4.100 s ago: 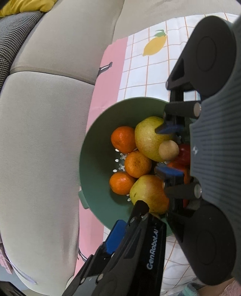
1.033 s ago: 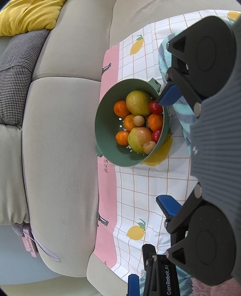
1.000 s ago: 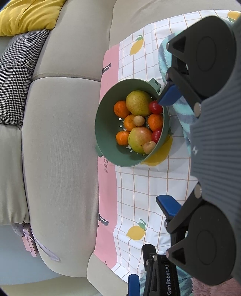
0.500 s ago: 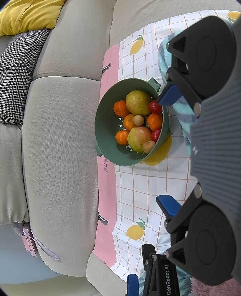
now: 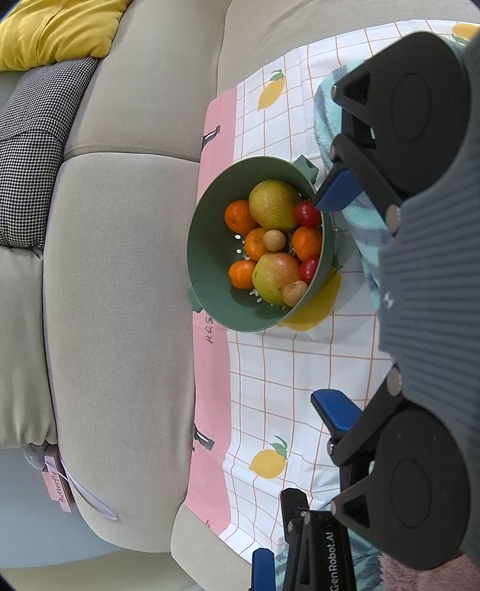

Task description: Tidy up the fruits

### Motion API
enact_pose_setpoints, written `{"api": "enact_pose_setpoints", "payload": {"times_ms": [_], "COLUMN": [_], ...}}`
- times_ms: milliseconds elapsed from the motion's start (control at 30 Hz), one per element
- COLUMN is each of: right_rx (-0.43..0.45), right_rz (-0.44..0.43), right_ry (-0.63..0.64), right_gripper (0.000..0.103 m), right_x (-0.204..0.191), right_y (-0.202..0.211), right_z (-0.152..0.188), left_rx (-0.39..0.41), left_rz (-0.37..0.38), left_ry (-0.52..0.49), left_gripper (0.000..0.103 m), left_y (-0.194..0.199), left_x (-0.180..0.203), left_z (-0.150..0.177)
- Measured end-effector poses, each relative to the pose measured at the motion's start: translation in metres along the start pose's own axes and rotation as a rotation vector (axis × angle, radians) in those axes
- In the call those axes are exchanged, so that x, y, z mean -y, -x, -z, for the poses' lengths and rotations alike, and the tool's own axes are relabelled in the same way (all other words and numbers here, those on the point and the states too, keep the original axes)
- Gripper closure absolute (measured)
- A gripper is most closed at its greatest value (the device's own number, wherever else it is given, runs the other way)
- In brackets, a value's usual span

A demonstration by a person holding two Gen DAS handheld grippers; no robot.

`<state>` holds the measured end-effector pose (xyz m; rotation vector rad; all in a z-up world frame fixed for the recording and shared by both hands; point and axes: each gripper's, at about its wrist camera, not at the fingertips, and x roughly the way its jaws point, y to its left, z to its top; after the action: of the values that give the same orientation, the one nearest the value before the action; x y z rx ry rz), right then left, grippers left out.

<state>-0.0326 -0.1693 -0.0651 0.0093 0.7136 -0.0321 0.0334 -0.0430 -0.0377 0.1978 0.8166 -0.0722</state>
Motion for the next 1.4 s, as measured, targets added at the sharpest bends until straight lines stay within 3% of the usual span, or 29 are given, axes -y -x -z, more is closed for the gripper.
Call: {"api": "enact_pose_setpoints", "payload": {"times_ms": [1400], "right_rx": [-0.011], "right_rz": [-0.002], "right_ry": [-0.005], "right_gripper": [0.004], "right_x": [0.0026], "right_y": [-0.0008], "right_z": [0.001], "left_rx": [0.014], "left_rz": [-0.004], "left_ry": [-0.004], "left_gripper": [0.013], "left_y": [0.0067], "left_x": [0.0004], "left_z": [-0.0003]}}
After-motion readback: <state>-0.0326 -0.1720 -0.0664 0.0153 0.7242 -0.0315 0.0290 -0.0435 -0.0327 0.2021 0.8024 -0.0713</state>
